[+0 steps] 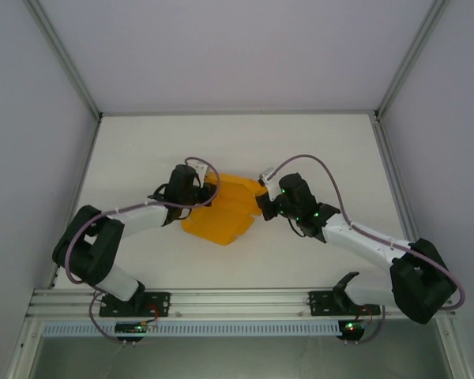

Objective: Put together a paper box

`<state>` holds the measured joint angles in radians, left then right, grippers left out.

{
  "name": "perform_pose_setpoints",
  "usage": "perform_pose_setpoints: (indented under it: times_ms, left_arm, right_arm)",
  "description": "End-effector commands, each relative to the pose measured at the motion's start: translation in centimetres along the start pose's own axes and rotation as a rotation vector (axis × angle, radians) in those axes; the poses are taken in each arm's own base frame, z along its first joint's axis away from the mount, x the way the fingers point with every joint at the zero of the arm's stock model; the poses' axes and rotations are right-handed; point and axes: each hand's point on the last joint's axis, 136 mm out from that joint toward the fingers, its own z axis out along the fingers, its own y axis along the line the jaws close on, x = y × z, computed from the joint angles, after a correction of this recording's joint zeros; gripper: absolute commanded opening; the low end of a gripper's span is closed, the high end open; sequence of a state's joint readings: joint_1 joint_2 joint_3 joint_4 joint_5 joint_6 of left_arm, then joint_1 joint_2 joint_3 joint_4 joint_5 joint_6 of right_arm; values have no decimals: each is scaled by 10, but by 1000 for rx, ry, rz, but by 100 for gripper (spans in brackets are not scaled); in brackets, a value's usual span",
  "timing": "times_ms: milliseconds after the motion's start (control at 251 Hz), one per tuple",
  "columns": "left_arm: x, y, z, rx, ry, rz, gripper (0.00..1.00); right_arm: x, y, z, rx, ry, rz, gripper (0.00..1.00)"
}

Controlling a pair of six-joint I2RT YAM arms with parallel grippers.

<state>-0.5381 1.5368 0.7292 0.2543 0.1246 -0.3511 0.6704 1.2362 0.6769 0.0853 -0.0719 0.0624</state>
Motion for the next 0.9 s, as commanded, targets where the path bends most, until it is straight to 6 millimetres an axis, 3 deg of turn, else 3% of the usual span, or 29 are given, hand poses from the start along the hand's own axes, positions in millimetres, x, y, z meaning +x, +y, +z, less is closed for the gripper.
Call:
perform_pose_setpoints:
  times_ms: [0, 200, 359, 467, 559, 682, 774, 842, 894]
  left_arm:
    - [-22, 23, -10, -177, -54, -61, 2]
    - [-29, 84, -27, -569, -116, -159, 11]
    - [-27, 111, -45, -762, -138, -185, 10]
    - [-27, 118, -49, -819, -121, -181, 13]
    - [-29, 108, -38, -727, -102, -138, 9]
    - [-33, 60, -16, -393, -116, -27, 1]
    - [-34, 32, -17, -237, -147, -4, 0]
    - [-34, 27, -20, -215, -164, -11, 0]
    - [-32, 27, -22, -217, -159, -21, 0]
  right_arm:
    - [-9, -13, -2, 107, -41, -11, 0]
    - [-15, -10, -10, 135, -78, -12, 0]
    - [-21, -13, -17, 162, -110, -4, 0]
    - [-24, -10, -20, 145, -128, -1, 0]
    - [-20, -6, -18, 119, -117, 9, 0]
    - [-12, -8, -13, 104, -88, 35, 0]
    - [-11, -17, -11, 138, -84, 63, 30]
    - [-11, -27, -14, 195, -86, 79, 38]
    - [-12, -33, -19, 232, -90, 91, 57]
